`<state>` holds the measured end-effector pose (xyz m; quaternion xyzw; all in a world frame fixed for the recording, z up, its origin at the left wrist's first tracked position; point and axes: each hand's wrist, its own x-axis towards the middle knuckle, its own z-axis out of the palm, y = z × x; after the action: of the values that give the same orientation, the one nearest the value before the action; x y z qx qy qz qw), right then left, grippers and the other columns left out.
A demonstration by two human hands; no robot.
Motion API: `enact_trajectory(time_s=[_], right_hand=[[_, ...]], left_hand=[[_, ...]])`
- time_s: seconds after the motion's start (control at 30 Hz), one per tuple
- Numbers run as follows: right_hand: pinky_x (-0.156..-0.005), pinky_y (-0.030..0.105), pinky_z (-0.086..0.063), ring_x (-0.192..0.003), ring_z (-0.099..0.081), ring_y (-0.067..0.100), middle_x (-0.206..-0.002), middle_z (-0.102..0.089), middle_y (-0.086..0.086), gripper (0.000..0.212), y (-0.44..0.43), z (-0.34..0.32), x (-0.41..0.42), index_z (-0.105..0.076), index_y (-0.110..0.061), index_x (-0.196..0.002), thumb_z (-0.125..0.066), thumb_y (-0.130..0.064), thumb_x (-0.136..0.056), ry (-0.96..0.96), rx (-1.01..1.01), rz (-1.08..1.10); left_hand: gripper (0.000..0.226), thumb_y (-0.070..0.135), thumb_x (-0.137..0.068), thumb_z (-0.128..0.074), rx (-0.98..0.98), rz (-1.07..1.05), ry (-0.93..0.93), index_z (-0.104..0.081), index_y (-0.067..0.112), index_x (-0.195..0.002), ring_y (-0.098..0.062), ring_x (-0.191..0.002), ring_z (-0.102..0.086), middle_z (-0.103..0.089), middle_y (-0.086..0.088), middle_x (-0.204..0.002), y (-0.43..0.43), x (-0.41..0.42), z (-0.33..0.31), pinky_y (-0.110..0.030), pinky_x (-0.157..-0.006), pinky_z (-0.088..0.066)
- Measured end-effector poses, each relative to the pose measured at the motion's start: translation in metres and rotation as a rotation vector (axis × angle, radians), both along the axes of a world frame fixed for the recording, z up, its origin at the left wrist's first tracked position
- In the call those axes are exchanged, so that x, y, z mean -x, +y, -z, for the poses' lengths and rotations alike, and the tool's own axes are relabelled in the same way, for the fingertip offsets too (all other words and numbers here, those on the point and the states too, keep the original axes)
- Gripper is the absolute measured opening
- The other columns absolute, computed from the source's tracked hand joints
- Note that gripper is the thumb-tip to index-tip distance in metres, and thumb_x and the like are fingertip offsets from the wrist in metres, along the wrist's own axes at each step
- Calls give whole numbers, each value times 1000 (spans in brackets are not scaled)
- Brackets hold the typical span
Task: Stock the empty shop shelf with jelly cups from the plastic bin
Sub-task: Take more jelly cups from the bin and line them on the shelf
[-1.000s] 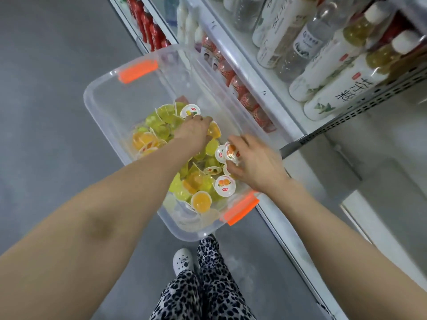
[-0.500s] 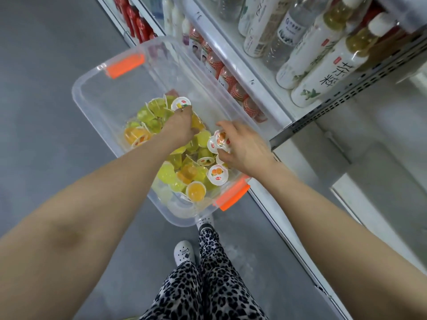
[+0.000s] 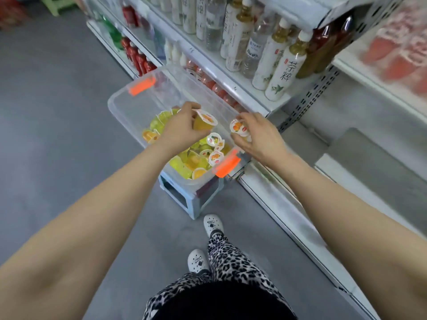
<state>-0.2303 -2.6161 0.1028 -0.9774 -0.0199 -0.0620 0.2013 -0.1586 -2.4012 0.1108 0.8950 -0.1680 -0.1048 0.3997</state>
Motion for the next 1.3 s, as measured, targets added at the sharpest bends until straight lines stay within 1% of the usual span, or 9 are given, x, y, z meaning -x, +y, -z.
enact_trajectory(time_s=[0.13, 0.3, 0.47, 0.63, 0.73, 0.83, 1.07, 1.2, 1.3], right_hand=[[-85, 37, -42, -108, -56, 33, -117, -60, 14, 51, -23, -30, 42, -53, -11, -127, -70, -36, -85, -71, 14, 81], [-83, 36, -43, -105, -56, 28, -116, -59, 7, 51, -64, -64, 96, -52, -16, -123, -70, -33, -79, -123, 27, 238], [-82, 33, -38, -103, -55, 29, -115, -61, 9, 46, -106, -95, 151, -55, -12, -121, -69, -27, -80, -225, 30, 393], [-81, 27, -34, -105, -54, 27, -115, -59, 7, 45, -163, -118, 210, -56, -14, -121, -66, -27, -78, -320, 35, 549], [-81, 22, -31, -105, -54, 26, -113, -60, 6, 43, -202, -130, 244, -58, -13, -118, -65, -29, -79, -370, 85, 617], [-86, 28, -38, -106, -55, 25, -114, -61, 4, 44, -244, -145, 283, -58, -15, -117, -59, -37, -79, -417, 124, 690], [-88, 23, -36, -110, -55, 19, -117, -61, 0, 42, -358, -175, 374, -58, -19, -120, -67, -40, -85, -442, 173, 810], [-88, 29, -39, -106, -56, 22, -116, -60, 3, 48, -423, -179, 407, -53, -19, -120, -69, -44, -83, -403, 157, 852], [-84, 32, -41, -103, -57, 25, -113, -60, 5, 47, -464, -175, 419, -50, -18, -118, -71, -39, -81, -370, 108, 881]], left_hand=[[58, 26, -76, -76, 37, 82, -74, -52, 19, -129, -12, -91, -62, -63, 5, -110, -19, 34, -24, -25, -80, -46], [48, 28, -72, -77, 76, 163, -114, -59, 25, -116, -14, -95, -64, -67, 6, -106, -62, 66, -48, -31, -84, -52], [52, 29, -74, -77, 92, 297, -171, -58, 23, -122, -18, -97, -64, -68, 1, -110, -118, 96, -77, -36, -85, -51], [48, 34, -74, -76, 107, 460, -255, -59, 23, -117, -20, -91, -64, -67, 3, -106, -187, 129, -107, -32, -75, -51], [47, 35, -71, -79, 126, 521, -293, -61, 25, -113, -13, -92, -63, -67, 8, -105, -231, 153, -122, -31, -80, -50], [48, 37, -71, -80, 156, 580, -310, -60, 25, -113, -13, -90, -63, -66, 10, -103, -282, 182, -137, -35, -84, -51], [56, 38, -76, -77, 212, 696, -401, -58, 21, -126, -10, -85, -60, -64, 10, -112, -413, 252, -171, -23, -76, -43], [54, 34, -73, -77, 228, 688, -428, -60, 21, -123, -13, -95, -61, -64, 7, -114, -481, 282, -178, -29, -85, -47], [56, 39, -72, -79, 215, 674, -435, -61, 20, -121, -14, -94, -58, -61, 6, -108, -523, 297, -179, -28, -83, -46]])
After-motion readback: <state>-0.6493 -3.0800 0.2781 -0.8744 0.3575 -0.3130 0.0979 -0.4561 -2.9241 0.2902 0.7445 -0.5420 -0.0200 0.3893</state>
